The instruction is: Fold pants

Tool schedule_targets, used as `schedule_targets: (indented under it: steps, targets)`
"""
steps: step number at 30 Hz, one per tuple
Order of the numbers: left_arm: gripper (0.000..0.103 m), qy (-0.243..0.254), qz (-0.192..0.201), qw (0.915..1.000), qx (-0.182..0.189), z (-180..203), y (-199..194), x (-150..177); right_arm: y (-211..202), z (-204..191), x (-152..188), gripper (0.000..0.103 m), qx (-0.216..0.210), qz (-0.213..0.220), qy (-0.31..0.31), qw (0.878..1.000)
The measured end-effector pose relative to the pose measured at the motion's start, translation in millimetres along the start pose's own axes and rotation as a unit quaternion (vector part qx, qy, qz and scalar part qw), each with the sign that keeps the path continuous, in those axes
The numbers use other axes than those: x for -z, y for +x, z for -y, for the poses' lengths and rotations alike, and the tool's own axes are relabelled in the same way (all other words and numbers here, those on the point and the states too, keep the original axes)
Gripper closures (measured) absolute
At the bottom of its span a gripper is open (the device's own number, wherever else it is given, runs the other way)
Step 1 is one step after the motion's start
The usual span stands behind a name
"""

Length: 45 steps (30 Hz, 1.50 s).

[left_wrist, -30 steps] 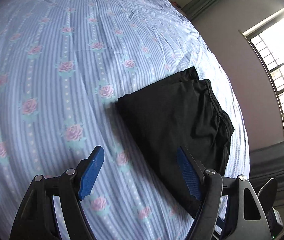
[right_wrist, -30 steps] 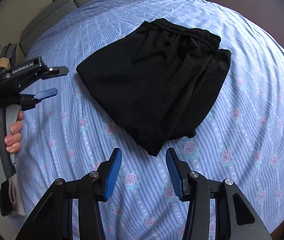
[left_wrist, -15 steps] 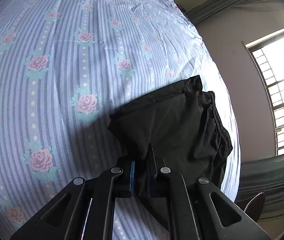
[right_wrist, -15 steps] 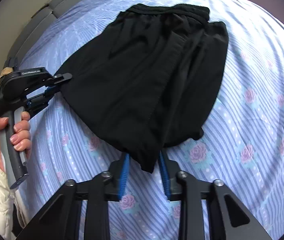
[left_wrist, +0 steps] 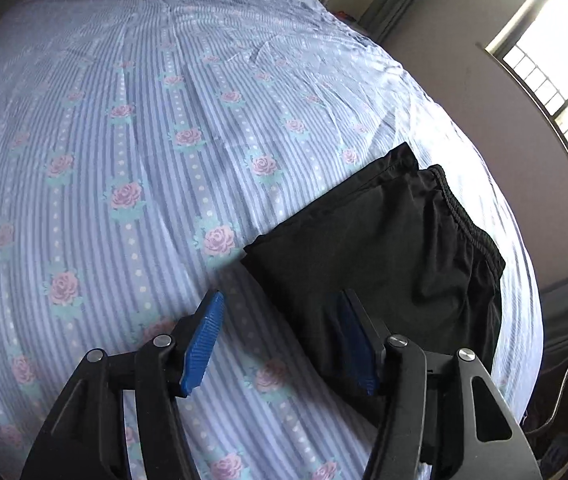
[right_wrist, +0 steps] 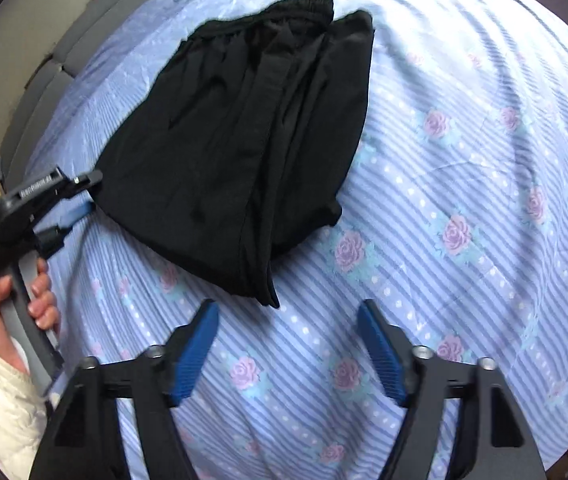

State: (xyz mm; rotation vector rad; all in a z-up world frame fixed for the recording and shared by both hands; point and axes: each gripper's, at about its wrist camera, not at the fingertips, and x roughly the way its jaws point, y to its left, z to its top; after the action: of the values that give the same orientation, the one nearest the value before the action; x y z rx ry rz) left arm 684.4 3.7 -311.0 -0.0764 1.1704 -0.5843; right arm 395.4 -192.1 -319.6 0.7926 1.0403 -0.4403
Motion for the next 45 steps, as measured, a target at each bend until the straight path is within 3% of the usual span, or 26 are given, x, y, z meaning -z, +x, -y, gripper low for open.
schedule_targets:
  steps: [2, 6, 8, 13, 16, 18, 22, 24, 26, 28, 31, 36, 41, 45]
  targets:
    - [0.045, -0.006, -0.017, 0.9996, 0.020, -8.8, -3.3, 4.3, -0.5, -5.4, 1.9, 0.024, -0.024, 0.011, 0.002, 1.000]
    - [0.045, -0.048, -0.059, 0.9937, 0.082, -27.9, 7.4, 12.9, 29.3, -1.4, 1.8, 0.024, -0.064, -0.016, 0.045, 0.997]
    - [0.045, -0.064, -0.066, 0.9899, 0.108, -29.9, 15.1, 13.9, 38.0, 1.3, 5.6, 0.022, -0.082, -0.018, 0.086, 0.993]
    - [0.045, -0.073, -0.073, 0.9809, 0.165, -24.6, 37.8, 1.8, 48.6, -10.0, -6.5, 0.022, -0.125, 0.009, 0.082, 0.989]
    - [0.047, -0.092, -0.071, 0.9739, 0.195, -25.6, 53.5, -10.3, 58.9, -12.3, -14.7, 0.021, -0.123, 0.029, 0.088, 0.988]
    - [0.054, -0.095, -0.072, 0.9708, 0.208, -22.8, 61.6, -17.4, 60.8, -15.1, -15.0, 0.021, -0.115, 0.041, 0.082, 0.989]
    - [0.073, -0.085, -0.081, 0.9737, 0.196, -12.4, 73.3, -23.6, 63.4, -17.8, -31.7, 0.022, -0.111, 0.059, 0.077, 0.989]
    - [0.079, -0.082, -0.087, 0.9756, 0.184, -8.6, 74.4, -25.1, 59.6, -17.4, -39.9, 0.031, -0.107, 0.072, 0.075, 0.989]
    - [0.085, -0.061, -0.093, 0.9809, 0.159, -2.0, 71.5, -25.8, 57.7, -15.0, -48.6, 0.057, -0.090, 0.080, 0.063, 0.991]
    - [0.089, -0.039, -0.100, 0.9850, 0.135, 6.4, 65.8, -27.1, 58.3, -11.9, -57.4, 0.073, -0.079, 0.068, 0.057, 0.993]
    - [0.093, -0.005, -0.092, 0.9899, 0.107, 22.1, 46.4, -28.2, 49.7, -19.0, -72.2, 0.085, -0.059, 0.037, 0.039, 0.997]
    - [0.094, 0.044, -0.045, 0.9966, 0.052, 59.0, -12.6, -16.3, -9.5, -43.3, -90.1, 0.088, -0.036, 0.057, -0.029, 0.997]
    - [0.094, 0.013, -0.007, 0.9987, 0.048, 67.9, -89.1, 20.9, -75.6, -43.4, -98.0, 0.088, -0.071, 0.070, -0.085, 0.991]
    - [0.095, -0.020, 0.012, 0.9994, 0.024, 76.9, -164.2, 75.4, -126.5, -43.7, -84.9, 0.088, -0.097, 0.054, -0.134, 0.985]
